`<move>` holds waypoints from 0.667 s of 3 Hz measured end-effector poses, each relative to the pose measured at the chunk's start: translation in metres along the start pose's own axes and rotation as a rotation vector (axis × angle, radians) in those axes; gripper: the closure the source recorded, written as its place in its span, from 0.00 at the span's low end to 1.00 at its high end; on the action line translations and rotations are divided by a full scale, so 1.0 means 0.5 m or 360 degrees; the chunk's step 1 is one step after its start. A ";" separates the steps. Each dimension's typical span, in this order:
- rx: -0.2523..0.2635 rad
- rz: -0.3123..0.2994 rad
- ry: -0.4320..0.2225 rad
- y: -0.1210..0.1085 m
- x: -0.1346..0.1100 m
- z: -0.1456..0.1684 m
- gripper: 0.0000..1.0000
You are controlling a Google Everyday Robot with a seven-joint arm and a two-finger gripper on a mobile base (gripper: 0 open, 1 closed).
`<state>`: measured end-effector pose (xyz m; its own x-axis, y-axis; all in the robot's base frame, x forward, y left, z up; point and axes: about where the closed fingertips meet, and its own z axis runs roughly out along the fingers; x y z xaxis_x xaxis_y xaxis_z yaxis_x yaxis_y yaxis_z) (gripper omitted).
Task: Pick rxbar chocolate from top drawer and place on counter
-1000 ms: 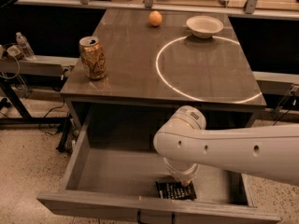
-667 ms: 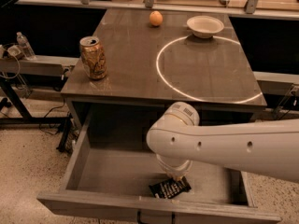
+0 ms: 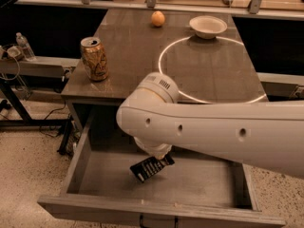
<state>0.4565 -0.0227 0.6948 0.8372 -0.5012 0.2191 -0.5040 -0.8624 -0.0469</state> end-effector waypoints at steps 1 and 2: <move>-0.0025 0.0110 0.0159 0.019 0.053 -0.102 1.00; -0.0045 0.0248 0.0334 0.064 0.114 -0.198 1.00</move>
Offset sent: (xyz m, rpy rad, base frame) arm 0.0135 -0.0914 0.1805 -0.1559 -0.3074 -0.2875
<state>0.4671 -0.0719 0.8024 0.6881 -0.5994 0.4088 -0.6315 -0.7723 -0.0695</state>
